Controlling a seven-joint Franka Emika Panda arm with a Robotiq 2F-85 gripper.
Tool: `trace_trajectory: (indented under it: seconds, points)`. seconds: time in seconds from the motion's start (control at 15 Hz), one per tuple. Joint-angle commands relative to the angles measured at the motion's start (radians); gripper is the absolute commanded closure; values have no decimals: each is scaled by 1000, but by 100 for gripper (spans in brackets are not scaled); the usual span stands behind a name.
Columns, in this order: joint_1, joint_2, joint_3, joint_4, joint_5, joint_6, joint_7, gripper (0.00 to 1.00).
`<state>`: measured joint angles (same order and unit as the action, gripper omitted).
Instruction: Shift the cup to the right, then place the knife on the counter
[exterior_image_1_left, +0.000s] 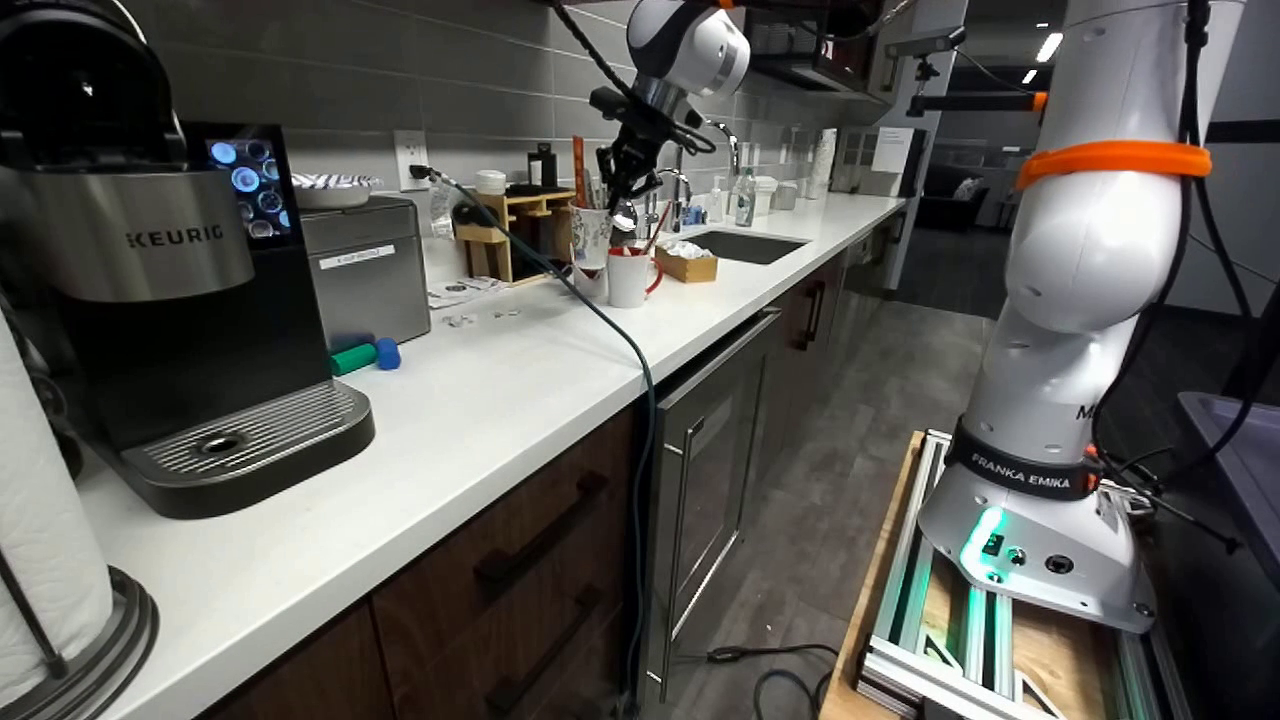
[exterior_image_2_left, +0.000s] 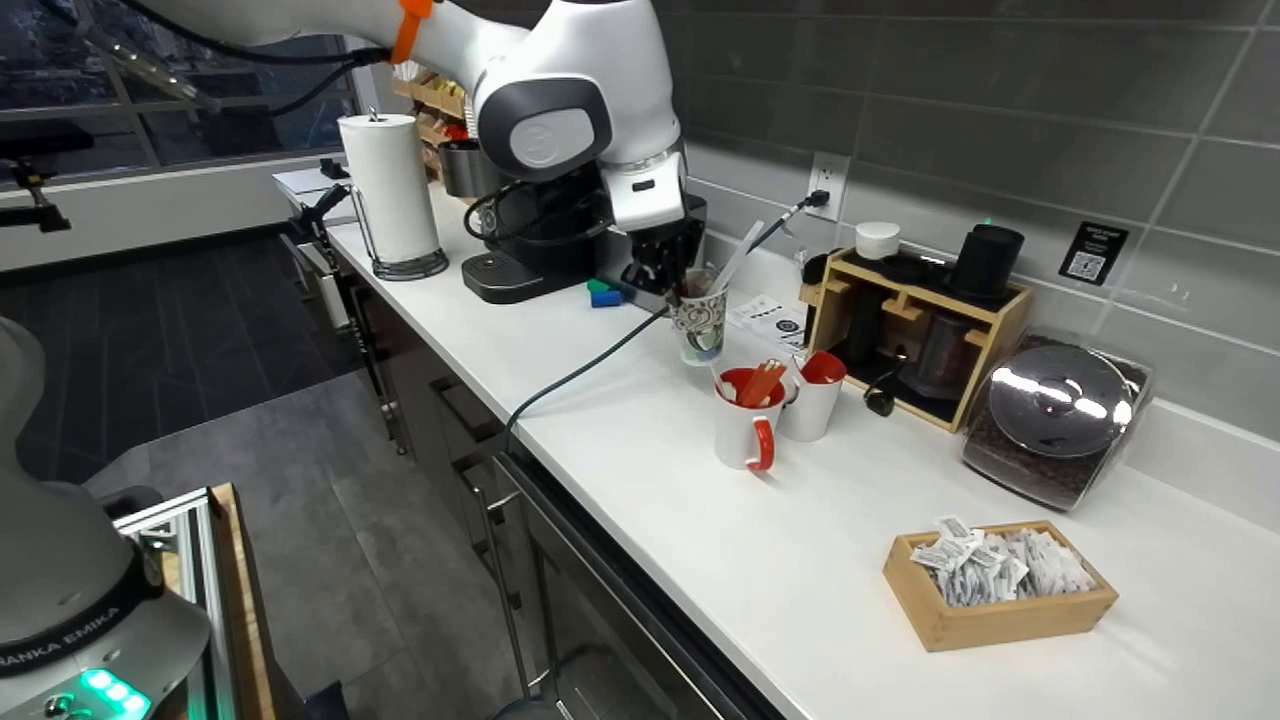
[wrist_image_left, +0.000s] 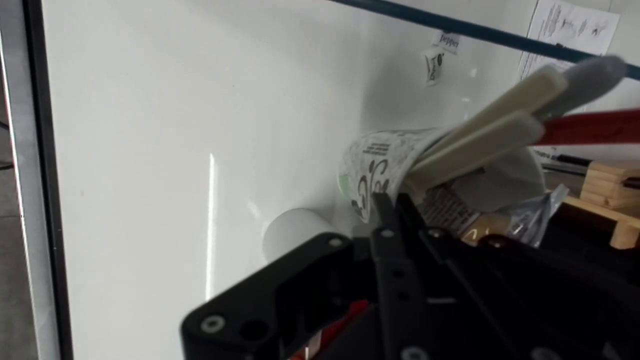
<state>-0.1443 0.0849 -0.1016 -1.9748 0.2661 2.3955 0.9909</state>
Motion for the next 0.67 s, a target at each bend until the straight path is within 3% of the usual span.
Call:
trace_trajectory:
  seconds: [0.0,0.2,0.27,0.6]
  points:
    - [2,102,3,180,92,-123,-150,99]
    - [4,163,-3,283,77,-202,-160,99]
    - [14,106,-8,200,63,-146,-135,99]
    - [34,128,-8,207,38,-104,-96,99]
